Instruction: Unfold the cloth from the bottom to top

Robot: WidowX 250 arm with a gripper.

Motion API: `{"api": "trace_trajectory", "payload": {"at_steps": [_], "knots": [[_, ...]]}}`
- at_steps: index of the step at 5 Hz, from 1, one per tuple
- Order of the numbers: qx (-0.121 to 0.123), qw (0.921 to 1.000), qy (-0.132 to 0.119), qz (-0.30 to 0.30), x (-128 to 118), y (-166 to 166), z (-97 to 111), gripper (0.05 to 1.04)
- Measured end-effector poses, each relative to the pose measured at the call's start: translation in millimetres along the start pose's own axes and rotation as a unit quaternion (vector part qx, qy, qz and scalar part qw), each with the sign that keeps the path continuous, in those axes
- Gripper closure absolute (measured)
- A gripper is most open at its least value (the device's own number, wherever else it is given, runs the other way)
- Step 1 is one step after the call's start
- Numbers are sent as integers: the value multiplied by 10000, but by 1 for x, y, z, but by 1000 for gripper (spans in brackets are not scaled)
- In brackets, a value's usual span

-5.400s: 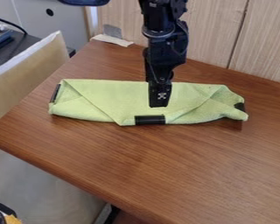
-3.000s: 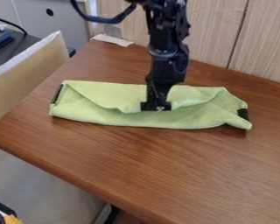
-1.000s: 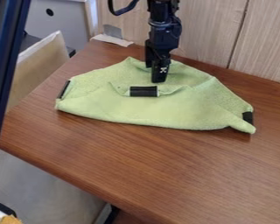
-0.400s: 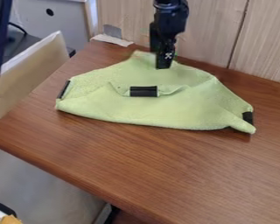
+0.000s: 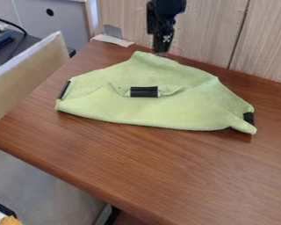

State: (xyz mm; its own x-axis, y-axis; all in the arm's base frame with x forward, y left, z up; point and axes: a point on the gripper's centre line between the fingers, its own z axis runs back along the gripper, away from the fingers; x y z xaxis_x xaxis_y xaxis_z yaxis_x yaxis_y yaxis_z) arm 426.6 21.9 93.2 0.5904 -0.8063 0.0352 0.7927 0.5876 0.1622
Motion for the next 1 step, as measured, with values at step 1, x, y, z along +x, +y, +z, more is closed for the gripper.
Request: {"api": "trace_trajectory", "payload": {"at_steps": [1], "knots": [[-25,9999,-115,-13,-8,-16,13,83]]}}
